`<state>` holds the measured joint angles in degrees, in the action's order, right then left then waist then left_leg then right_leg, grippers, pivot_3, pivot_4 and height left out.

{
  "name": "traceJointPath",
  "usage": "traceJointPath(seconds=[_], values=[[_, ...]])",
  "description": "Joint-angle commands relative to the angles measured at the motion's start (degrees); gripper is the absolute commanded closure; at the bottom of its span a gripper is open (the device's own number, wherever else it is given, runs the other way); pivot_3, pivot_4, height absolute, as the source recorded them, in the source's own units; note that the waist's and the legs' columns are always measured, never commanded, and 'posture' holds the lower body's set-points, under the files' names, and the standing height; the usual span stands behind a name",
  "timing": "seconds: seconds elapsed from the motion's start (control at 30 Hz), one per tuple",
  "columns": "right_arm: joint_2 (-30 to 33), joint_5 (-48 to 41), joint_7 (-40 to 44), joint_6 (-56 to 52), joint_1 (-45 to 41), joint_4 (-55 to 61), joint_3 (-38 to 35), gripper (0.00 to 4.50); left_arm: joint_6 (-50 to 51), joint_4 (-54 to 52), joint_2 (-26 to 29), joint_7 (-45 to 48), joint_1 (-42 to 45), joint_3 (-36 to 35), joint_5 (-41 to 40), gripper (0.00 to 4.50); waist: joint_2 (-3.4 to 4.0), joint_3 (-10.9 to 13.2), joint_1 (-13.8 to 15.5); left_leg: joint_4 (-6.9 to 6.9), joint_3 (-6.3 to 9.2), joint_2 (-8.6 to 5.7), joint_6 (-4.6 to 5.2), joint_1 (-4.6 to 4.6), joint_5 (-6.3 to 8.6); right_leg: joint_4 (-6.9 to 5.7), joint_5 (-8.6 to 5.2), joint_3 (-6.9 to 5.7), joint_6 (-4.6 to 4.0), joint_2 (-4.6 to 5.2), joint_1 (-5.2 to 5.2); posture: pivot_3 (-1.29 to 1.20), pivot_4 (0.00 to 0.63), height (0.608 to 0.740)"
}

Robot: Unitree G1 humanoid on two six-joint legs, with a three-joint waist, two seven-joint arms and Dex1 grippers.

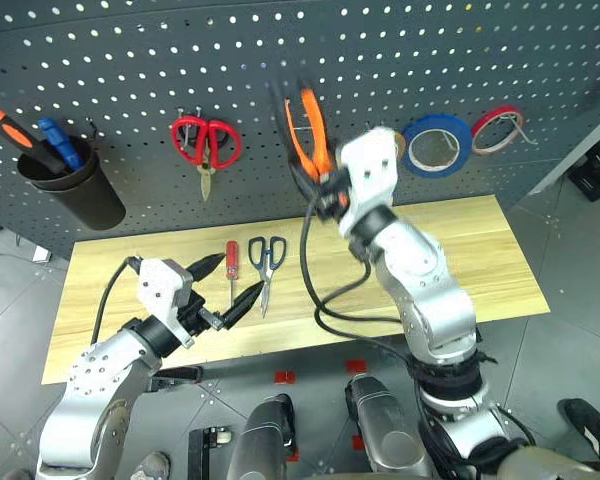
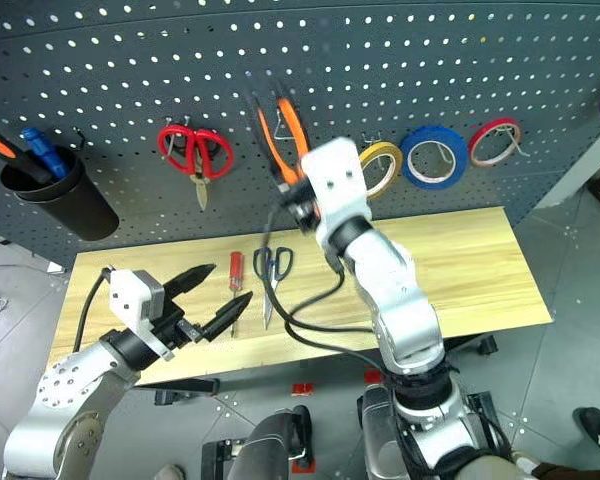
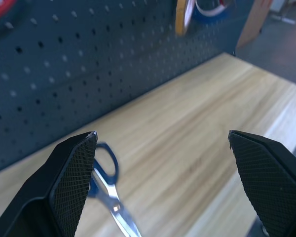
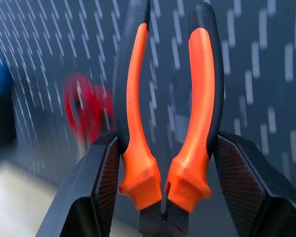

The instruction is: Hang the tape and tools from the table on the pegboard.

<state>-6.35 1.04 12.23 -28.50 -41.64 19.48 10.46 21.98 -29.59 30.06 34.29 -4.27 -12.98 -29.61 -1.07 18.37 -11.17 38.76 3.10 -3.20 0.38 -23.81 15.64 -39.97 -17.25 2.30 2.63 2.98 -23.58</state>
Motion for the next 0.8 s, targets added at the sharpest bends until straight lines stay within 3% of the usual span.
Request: traceJointPath(seconds=[0.03, 0.27, 0.5, 0.8], values=[[-1.26, -0.71, -2.29, 11.30, -6.88, -7.25, -2.81, 1.94, 3.16, -4.17, 0.51, -2.68, 3.19, -1.43, -3.24, 0.00, -0.07, 0.16, 0.16, 0.00, 0.00, -0.01, 0.00, -0.02, 0.00, 0.01, 0.00, -0.02, 0.00, 0.00, -0.01, -0.21, 0.388, 0.740], [-1.10, 2.64, -8.65, 36.75, -21.68, -35.73, -5.05, 1.94, 9.22, -6.55, -0.26, -6.18, 8.20, 0.43, -6.45, 0.00, -0.28, 1.46, 0.07, -0.01, -0.11, -0.04, 0.00, -0.13, 0.00, 0.04, 0.01, -0.01, -0.02, 0.05, -0.12, -0.18, 0.403, 0.740], [1.16, 6.58, -13.81, 54.39, -29.69, -57.51, -5.19, 1.94, 11.31, -6.00, 0.58, -6.29, 11.46, 2.22, -6.70, 0.00, -0.31, 2.54, 0.12, -0.05, -0.28, 0.02, -0.11, -0.20, -0.06, 0.00, 0.01, -0.07, -0.02, 0.06, -0.30, -0.16, 0.417, 0.740], [2.37, 9.84, -15.79, 60.10, -26.46, -64.83, -3.69, 1.94, 11.85, -6.53, 1.02, -6.08, 11.42, 2.15, -6.75, 0.00, -0.40, 3.10, 0.76, 0.02, -0.32, 0.09, -0.05, -0.18, -0.04, -0.15, 0.01, -0.13, -0.03, 0.07, -0.30, -0.15, 0.421, 0.740]])
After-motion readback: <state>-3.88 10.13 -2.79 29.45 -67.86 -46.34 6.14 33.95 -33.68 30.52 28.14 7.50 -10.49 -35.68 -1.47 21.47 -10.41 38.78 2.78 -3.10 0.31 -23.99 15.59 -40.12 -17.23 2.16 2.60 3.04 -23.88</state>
